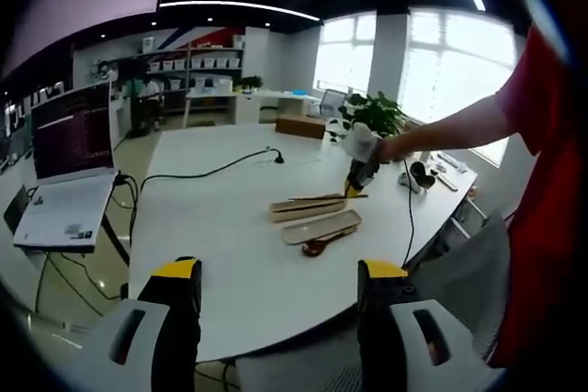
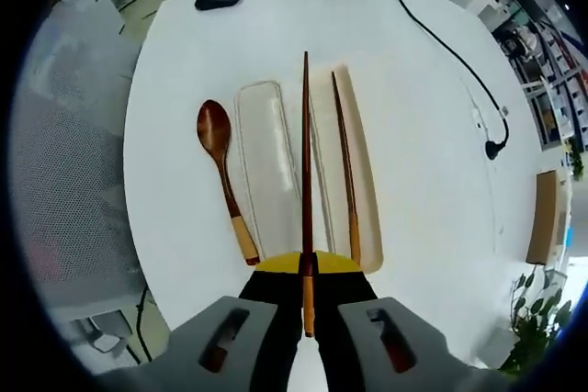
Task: Arrange the utensils inside the cutlery case until each visible utensil rests in its matching compartment.
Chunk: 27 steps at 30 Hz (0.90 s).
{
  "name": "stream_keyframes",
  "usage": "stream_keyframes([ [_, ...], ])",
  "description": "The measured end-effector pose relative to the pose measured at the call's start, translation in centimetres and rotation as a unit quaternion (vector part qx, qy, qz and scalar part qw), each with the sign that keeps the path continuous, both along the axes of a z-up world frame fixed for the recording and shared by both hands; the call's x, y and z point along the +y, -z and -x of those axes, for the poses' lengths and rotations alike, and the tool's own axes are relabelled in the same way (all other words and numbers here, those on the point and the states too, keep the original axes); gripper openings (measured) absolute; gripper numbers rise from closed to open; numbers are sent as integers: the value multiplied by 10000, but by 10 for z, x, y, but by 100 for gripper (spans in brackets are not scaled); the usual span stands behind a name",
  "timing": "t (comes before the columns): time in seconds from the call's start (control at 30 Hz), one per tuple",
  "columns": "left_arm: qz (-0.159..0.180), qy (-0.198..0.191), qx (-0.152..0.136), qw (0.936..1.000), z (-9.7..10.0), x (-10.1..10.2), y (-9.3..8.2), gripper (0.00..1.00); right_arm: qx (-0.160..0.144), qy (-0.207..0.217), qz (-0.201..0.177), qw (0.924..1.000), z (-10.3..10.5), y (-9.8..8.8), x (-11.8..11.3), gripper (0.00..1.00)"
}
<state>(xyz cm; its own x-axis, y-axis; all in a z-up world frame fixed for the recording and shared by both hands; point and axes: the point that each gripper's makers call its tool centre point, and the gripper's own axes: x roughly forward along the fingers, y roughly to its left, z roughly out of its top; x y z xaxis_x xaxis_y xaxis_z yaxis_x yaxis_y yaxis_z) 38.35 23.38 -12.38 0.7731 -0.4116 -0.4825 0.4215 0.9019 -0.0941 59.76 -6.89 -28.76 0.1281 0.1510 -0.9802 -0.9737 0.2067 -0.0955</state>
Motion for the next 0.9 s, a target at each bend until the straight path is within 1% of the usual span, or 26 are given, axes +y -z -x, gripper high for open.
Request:
stream_keyframes([
  [0.33,0,30,195,9998,5,-1,9,71,-22,-107,47,9999,-18,-2,1,0],
  [0.47,14,7,168,9999,2,1,5,72,-26,-105,18,9999,-24,-1,2,0],
  [0.57,13,-22,175,9998,-1,0,7,71,-12,-109,6,9999,-29,1,4,0],
  [0.7,25,7,176,9998,-3,-7,8,72,6,-109,14,9999,-34,5,4,0],
  [0.8,0,64,174,9998,-4,-13,9,72,33,-121,18,9999,-34,8,5,0],
  [0.9,-50,72,174,9998,-4,-13,9,72,48,-95,-24,9999,-35,7,7,0],
])
